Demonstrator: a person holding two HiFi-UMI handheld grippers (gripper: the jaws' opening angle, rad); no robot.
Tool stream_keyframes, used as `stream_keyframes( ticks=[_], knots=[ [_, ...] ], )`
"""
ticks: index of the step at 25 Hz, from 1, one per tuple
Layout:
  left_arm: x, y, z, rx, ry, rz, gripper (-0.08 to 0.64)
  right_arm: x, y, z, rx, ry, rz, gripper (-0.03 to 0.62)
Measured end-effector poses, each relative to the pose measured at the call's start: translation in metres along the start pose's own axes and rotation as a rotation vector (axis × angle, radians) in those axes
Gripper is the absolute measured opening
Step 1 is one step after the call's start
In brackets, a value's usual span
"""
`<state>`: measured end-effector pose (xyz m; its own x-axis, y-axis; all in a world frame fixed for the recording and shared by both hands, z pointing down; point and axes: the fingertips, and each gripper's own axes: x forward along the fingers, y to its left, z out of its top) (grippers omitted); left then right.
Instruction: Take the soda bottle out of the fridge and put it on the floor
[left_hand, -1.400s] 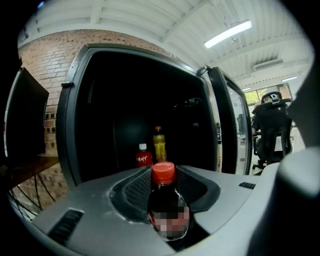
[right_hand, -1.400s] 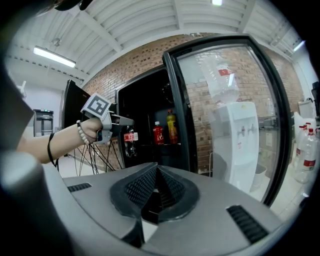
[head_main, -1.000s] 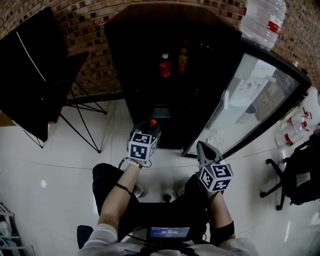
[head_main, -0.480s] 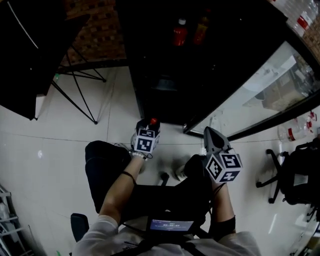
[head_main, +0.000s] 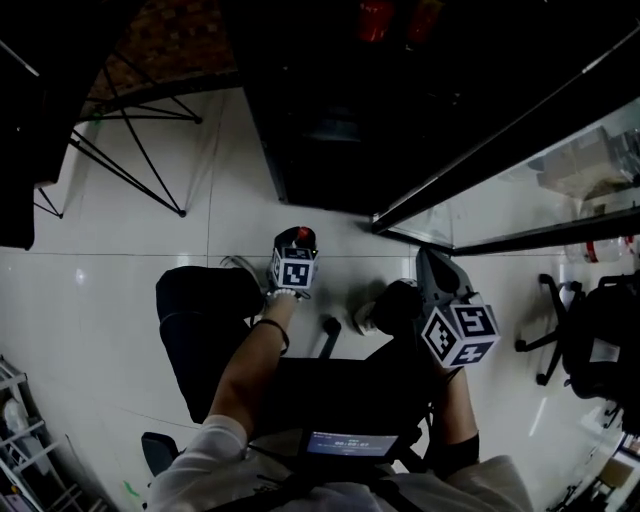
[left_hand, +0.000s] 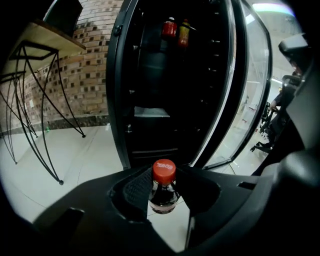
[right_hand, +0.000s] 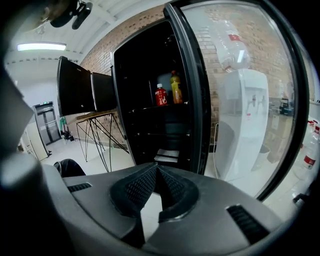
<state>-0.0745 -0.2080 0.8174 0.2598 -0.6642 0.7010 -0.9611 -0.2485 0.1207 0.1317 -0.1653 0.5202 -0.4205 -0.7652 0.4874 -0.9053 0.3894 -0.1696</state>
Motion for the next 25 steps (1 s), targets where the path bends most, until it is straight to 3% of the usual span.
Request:
stream_keyframes(
  ticks=[6,14,25],
  knots=[
    [0.034,-0.006,-0.059,-0.035,0.111,-0.012,0.141,0.006,-0.004,-0.024,0.025,0.069,-0.008,0.014],
    [0.07,0.005,-0.115,-0.001,0.215,0.013,0.141,0.017,-0.009,-0.028,0.044,0.098,0.006,0.014],
    [0.087,0.008,-0.139,0.089,0.249,0.011,0.141,0.02,-0.011,-0.034,0.044,0.116,0.0,0.014]
  ],
)
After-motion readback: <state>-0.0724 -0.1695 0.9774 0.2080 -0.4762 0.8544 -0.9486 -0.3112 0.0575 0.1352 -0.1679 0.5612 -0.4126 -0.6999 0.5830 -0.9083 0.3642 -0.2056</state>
